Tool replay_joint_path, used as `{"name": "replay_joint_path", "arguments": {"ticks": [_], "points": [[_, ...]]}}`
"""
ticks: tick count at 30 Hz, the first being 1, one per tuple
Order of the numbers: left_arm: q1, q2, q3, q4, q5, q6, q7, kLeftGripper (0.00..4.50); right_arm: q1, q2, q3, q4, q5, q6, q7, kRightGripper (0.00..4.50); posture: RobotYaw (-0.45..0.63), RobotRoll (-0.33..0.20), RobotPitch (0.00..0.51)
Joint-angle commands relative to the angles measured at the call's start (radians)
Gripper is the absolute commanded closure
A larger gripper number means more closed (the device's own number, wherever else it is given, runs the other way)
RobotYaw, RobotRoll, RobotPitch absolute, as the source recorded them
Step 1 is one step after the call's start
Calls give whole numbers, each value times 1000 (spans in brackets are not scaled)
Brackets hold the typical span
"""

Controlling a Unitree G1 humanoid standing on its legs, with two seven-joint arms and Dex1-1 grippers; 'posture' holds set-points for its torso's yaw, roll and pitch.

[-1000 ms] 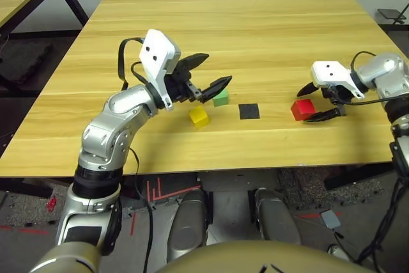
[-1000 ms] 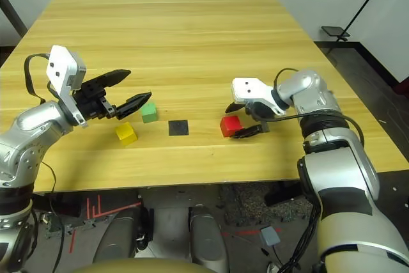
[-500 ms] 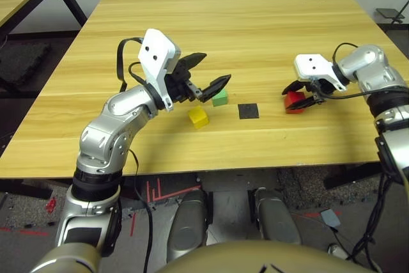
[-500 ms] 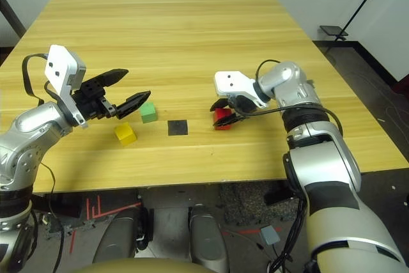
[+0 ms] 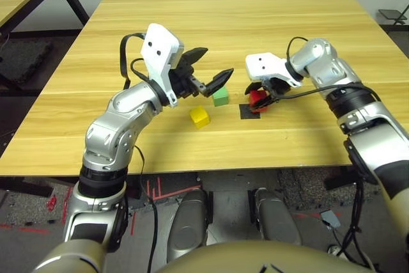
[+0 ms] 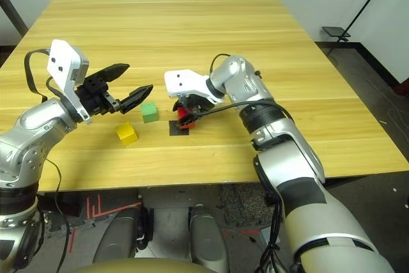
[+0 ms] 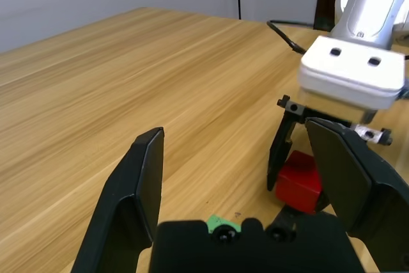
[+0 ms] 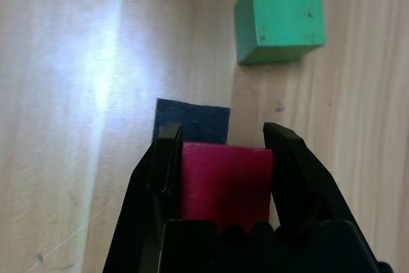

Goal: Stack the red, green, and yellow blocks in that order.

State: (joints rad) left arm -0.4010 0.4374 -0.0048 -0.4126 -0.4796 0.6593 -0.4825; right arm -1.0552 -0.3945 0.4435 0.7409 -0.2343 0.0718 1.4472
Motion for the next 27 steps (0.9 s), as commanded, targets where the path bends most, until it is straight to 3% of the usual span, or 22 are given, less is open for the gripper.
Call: {"name": "replay_joint_path", "arguments": {"ticks": [1,25,27], "points": [[28,-2,-4,-21,17,0,15,0,-9,11,19,14,-22,36,-20,2425,491,-230,96],[55,3,-3,-24,17,12,36,0,71,29,28,-120,-6,187,-15,2425,499,-222,112],[56,14,-9,-17,20,20,29,0,78,28,29,-129,-2,208,-6,1606,494,-213,107]]}}
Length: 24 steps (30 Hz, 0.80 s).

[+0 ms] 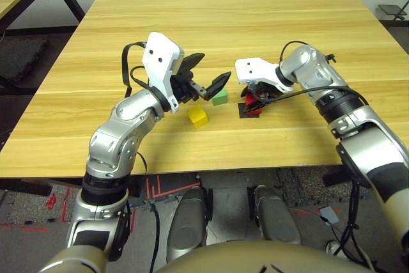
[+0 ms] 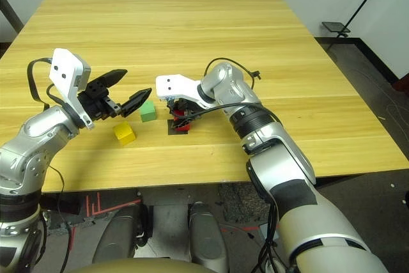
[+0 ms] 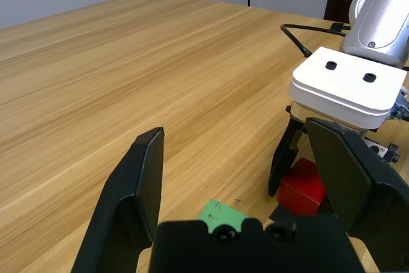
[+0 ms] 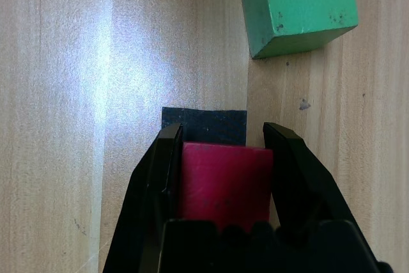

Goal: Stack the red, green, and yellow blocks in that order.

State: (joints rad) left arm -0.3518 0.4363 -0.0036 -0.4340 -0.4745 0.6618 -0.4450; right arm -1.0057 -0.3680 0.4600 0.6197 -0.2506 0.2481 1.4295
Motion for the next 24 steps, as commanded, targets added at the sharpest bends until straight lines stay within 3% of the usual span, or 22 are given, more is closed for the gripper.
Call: {"name": "replay_joint_path", "arguments": {"ticks": [1,4,5,13,18,24], "points": [[5,23,-14,8,17,23,-14,0,34,4,3,-12,27,34,14,1413,494,-213,107],[-25,80,-45,27,23,70,-57,0,18,-19,-57,-4,82,13,21,222,481,-199,95],[-38,101,-55,35,23,86,-75,0,5,-33,-75,-1,97,20,22,27,475,-198,92],[-210,268,-188,231,121,34,-310,0,-89,-189,-241,90,248,-35,105,27,393,-168,71],[-327,273,-287,420,202,-43,-464,0,-49,-255,-293,3,305,42,113,27,307,-140,56],[-420,202,-363,643,289,-141,-574,0,70,-285,-326,-203,360,187,49,27,229,-110,49]]}}
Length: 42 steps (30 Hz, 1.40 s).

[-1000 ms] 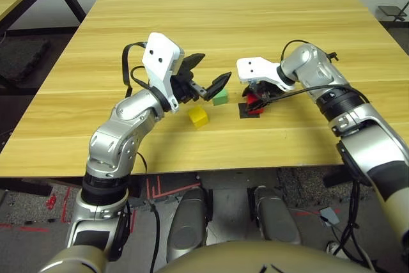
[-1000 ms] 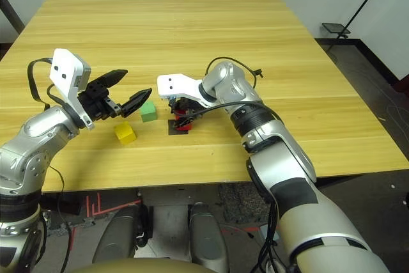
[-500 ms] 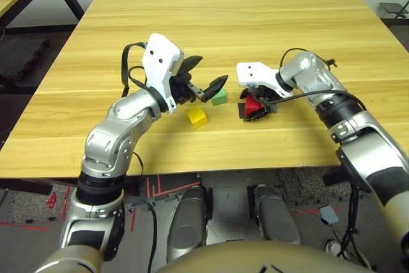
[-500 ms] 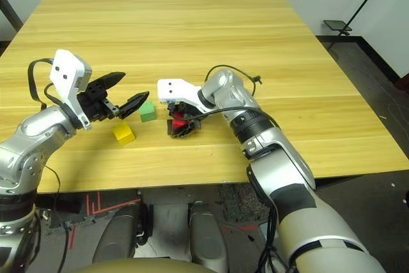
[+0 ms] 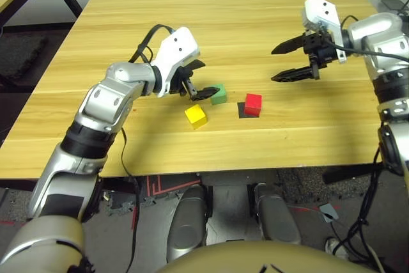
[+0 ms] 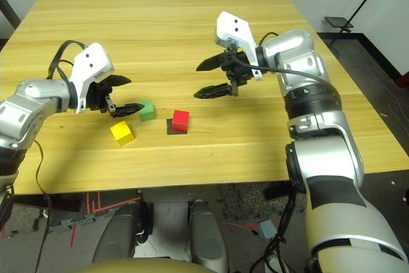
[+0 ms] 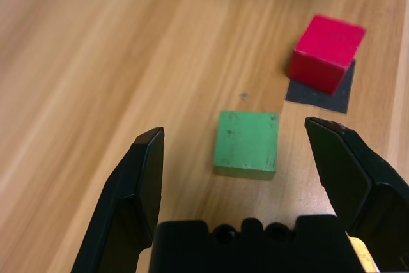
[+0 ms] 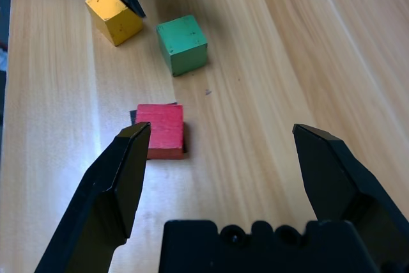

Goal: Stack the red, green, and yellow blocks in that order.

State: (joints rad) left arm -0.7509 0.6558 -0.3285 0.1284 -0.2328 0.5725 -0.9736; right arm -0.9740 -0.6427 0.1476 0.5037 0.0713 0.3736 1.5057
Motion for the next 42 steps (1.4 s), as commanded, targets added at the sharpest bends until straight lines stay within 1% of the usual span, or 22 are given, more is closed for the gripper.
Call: {"name": "replay_joint_path", "arguments": {"ticks": [1,5,9,19,22,26,27,28,30,33,38,40,42], "points": [[-31,-28,-44,113,63,-72,-57,0,54,-14,-18,-119,47,86,-40,27,217,-107,49],[-59,-72,-50,218,107,-128,-83,0,102,-33,-30,-213,78,156,-78,27,193,-101,48],[-67,-101,-49,298,149,-178,-93,0,123,-45,-30,-260,105,191,-108,27,180,-98,50],[-68,-179,-35,450,206,-260,-95,0,141,-46,-27,-286,150,222,-168,27,179,-96,50],[-72,-210,-26,507,216,-299,-82,549,151,-59,-22,-274,158,208,-163,0,181,-95,50],[-108,-248,-10,561,226,-310,-72,1791,203,-102,-34,-220,171,131,-100,0,183,-96,49],[-116,-253,-6,564,227,-308,-73,2215,212,-108,-38,-213,176,123,-92,0,183,-96,49],[-128,-259,3,558,222,-303,-75,2422,228,-120,-45,-204,181,112,-79,0,183,-96,49],[-148,-261,19,510,206,-264,-93,2407,261,-151,-61,-191,191,91,-55,0,194,-90,46],[-160,-255,29,396,180,-190,-138,2407,306,-182,-90,-192,206,87,-59,0,192,-80,44],[-151,-279,15,231,127,-73,-203,2407,354,-179,-111,-218,215,96,-88,0,168,-59,38],[-153,-297,1,215,121,-59,-220,2407,368,-174,-110,-232,218,96,-99,0,157,-54,38],[-164,-311,-19,239,137,-74,-232,2407,379,-170,-112,-251,228,107,-112,0,151,-51,39]]}}
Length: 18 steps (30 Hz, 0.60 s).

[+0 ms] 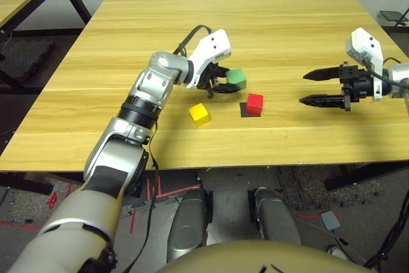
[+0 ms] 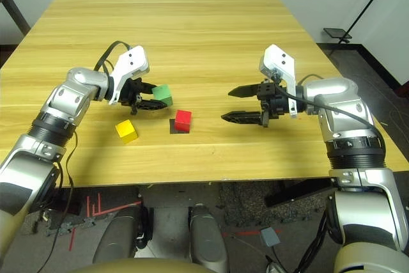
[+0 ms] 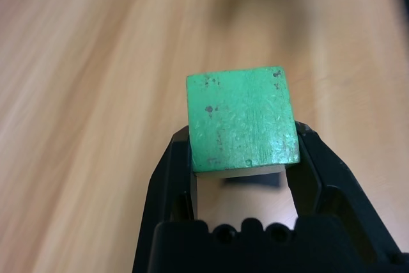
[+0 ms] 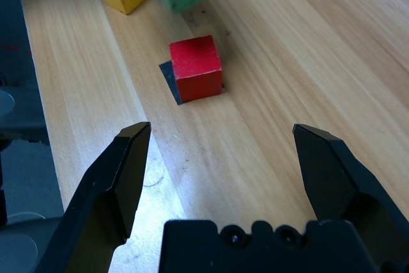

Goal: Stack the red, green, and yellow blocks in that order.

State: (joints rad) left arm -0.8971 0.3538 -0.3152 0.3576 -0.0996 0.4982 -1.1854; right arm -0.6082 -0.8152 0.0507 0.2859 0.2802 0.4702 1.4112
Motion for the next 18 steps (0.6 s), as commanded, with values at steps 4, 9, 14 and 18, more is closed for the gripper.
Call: {"name": "replay_joint_path", "arguments": {"ticks": [4,9,14,18], "points": [[-51,-41,-53,98,29,-50,-26,2407,30,4,-17,-72,38,32,-42,0,126,-45,39],[-98,-75,-66,245,57,-149,-34,2407,52,2,-26,-120,53,62,-68,0,95,-41,40],[-119,-99,-62,321,74,-205,-49,2407,67,-5,-34,-152,70,88,-94,0,83,-39,43],[-120,-113,-61,344,75,-233,-76,2407,73,-9,-39,-165,77,99,-104,0,76,-37,49]]}}
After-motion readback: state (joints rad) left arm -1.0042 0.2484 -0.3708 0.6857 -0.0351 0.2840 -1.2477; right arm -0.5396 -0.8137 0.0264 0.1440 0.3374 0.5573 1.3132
